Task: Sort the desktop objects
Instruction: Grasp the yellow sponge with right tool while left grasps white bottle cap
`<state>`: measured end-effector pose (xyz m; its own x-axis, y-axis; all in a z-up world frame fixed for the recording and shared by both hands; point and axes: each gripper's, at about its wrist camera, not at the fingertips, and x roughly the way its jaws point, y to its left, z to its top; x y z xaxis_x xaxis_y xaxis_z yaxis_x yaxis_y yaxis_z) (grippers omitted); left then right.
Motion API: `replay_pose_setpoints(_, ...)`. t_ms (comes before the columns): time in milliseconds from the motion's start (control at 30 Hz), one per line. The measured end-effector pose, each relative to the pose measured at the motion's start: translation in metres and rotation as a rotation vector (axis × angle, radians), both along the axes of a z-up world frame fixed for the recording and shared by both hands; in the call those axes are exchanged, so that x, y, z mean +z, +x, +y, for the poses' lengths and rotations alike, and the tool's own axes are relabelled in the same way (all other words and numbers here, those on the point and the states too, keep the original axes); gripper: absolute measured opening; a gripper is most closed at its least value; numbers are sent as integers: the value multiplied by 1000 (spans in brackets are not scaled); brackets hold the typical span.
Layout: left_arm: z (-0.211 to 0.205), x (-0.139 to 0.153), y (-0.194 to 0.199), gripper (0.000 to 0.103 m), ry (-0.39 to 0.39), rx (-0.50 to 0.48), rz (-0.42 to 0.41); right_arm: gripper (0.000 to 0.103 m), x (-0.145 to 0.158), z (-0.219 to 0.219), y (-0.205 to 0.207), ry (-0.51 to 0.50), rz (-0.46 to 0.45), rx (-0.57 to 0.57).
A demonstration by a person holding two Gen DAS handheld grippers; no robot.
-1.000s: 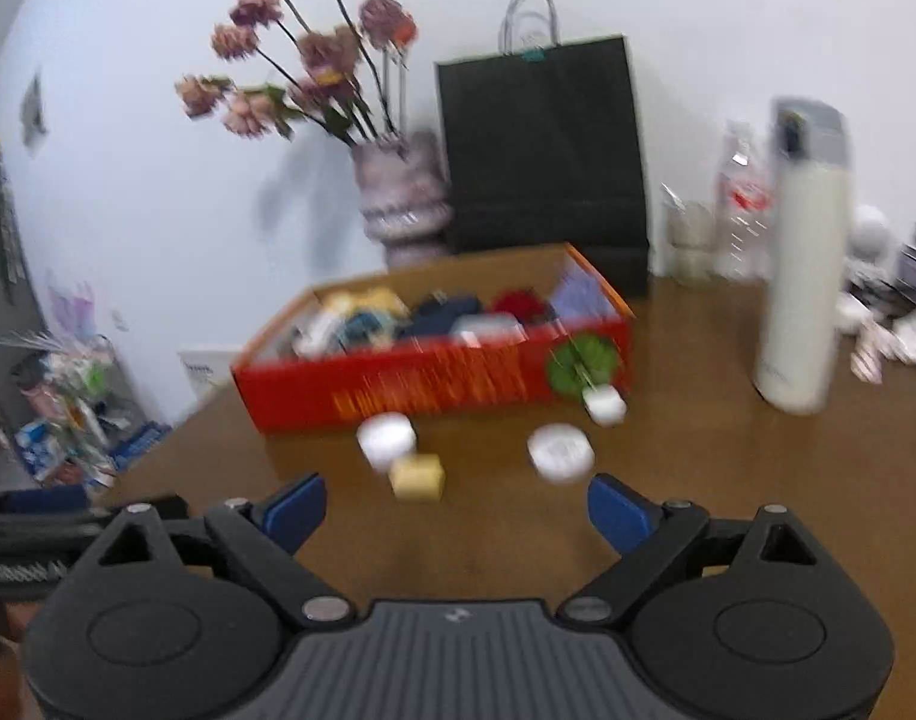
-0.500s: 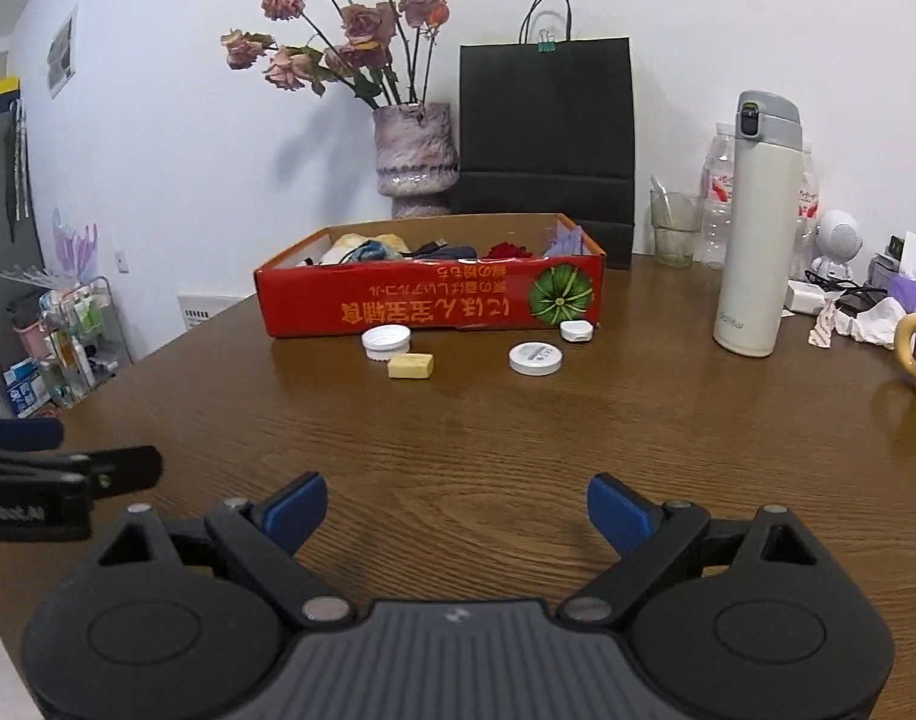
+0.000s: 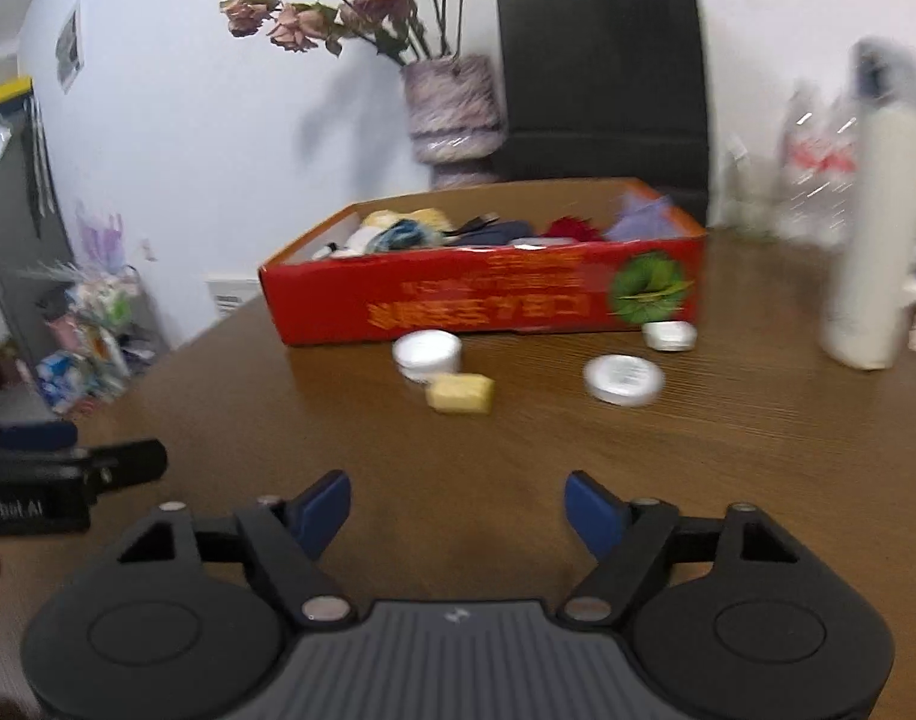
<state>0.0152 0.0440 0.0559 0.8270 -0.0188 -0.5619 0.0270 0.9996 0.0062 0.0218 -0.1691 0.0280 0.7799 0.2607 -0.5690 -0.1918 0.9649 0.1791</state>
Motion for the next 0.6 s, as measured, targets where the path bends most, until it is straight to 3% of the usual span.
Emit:
replay_pose_setpoints(233,0,6,51,101,10,-90,14,57,-16,34,79,-72,42,-7)
replay_pose_setpoints(333,-10,0,71,98,24,-120,29,30,-20,36,84,-120,6,-32)
replay_pose_setpoints(600,-58,-20,124,77,-37,-293,95,30,-8,-12,79,-5,-36,-136)
